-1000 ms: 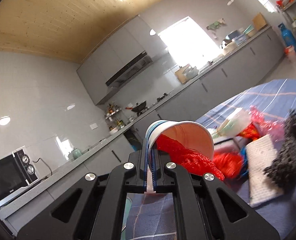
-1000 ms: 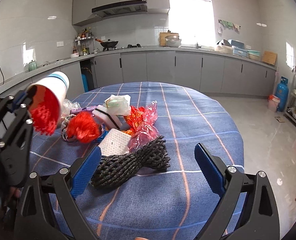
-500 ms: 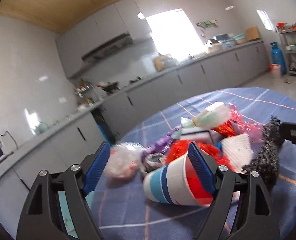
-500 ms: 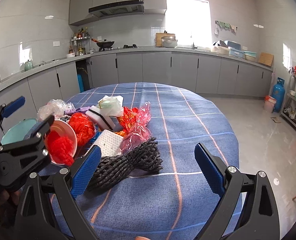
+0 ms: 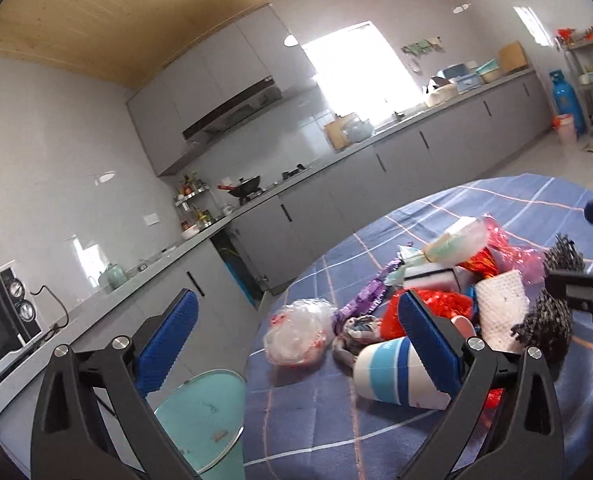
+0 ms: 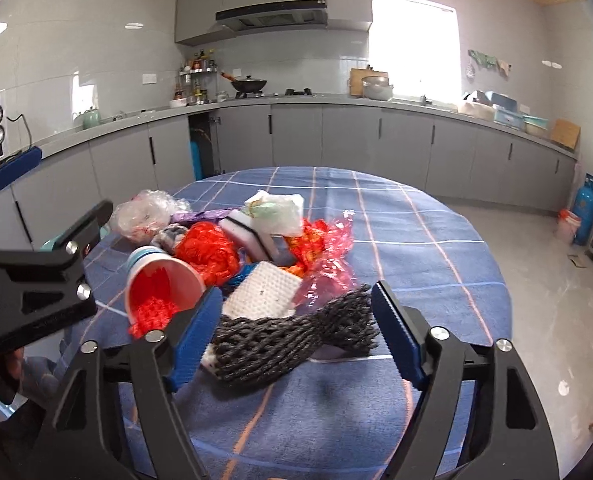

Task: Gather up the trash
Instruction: 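Lift the paper cup with the left gripper while the right gripper grasps the red mesh net, then carry the paper cup and red mesh over the teal bin with both grippers, then open both grippers to drop the cup and red mesh into the bin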

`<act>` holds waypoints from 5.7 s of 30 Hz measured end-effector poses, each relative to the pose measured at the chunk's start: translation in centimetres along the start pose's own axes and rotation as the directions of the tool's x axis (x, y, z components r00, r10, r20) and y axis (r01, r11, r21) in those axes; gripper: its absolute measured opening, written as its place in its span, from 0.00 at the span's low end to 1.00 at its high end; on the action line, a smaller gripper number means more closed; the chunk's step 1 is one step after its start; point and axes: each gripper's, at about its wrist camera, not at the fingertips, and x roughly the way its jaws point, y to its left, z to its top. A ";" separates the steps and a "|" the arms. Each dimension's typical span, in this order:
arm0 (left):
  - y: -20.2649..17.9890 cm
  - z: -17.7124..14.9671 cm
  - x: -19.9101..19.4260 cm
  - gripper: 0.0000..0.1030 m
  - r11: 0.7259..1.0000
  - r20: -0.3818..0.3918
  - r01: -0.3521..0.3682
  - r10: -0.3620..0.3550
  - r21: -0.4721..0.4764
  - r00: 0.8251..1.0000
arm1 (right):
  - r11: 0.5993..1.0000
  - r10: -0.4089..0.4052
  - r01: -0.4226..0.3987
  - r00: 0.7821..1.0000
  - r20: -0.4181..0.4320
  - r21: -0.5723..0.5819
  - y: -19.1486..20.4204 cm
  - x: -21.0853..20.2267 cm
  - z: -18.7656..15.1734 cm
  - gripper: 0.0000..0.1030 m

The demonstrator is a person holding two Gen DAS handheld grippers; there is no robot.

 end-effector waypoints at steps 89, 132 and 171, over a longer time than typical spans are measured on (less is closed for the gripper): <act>13.3 -4.5 4.0 0.05 0.966 -0.306 -0.225 0.178 -0.127 0.935 | 0.950 0.274 -0.277 0.961 -0.039 -0.144 10.4 3.3 6.6 0.10; 22.3 -12.2 11.2 0.05 0.896 -0.463 -0.422 0.319 -0.135 0.827 | 0.884 0.401 -0.416 0.909 -0.113 -0.213 23.2 12.7 8.6 0.10; 19.3 -9.1 8.3 0.80 0.927 -0.409 -0.309 0.202 -0.214 0.890 | 0.946 0.267 -0.281 0.958 -0.103 -0.161 14.6 8.3 7.9 0.46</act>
